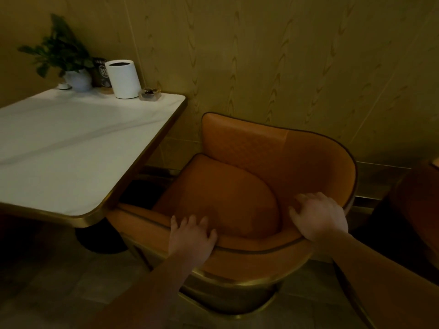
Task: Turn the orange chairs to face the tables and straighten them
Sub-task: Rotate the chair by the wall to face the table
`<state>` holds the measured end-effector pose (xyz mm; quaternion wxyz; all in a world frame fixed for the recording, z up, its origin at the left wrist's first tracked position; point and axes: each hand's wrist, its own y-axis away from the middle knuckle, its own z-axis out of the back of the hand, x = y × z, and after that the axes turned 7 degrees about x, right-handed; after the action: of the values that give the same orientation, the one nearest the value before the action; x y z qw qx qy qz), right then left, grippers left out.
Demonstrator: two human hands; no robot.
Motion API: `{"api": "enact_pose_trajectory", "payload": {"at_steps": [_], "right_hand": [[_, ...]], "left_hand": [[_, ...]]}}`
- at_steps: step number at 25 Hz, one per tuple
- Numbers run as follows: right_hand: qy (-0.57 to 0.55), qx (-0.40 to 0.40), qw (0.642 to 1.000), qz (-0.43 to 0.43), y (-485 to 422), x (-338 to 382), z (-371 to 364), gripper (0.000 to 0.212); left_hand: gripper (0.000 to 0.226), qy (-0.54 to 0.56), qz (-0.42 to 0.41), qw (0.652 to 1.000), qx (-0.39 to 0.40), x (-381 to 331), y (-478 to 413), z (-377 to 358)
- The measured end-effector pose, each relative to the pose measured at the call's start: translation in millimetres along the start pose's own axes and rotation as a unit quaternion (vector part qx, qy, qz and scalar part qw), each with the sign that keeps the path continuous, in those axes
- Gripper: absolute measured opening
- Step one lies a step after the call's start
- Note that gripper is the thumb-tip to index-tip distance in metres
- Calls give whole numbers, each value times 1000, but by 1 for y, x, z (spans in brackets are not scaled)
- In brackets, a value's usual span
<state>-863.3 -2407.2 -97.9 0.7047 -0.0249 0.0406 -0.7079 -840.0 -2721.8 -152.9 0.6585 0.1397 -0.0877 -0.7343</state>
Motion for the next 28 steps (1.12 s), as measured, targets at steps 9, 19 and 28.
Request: {"api": "enact_pose_trajectory", "payload": {"at_steps": [9,19,28], "right_hand": [[-21,50,995,79,25,21,58,48],[-53,51,981,177,118,96,173,55],[-76,70,962,253,157,212,216,57]], "left_hand": [[71,-12,23,999,-47,10,87,66],[66,2,84,990,-114,45,268,153],[71,57,196,967,-153,138,380,153]]}}
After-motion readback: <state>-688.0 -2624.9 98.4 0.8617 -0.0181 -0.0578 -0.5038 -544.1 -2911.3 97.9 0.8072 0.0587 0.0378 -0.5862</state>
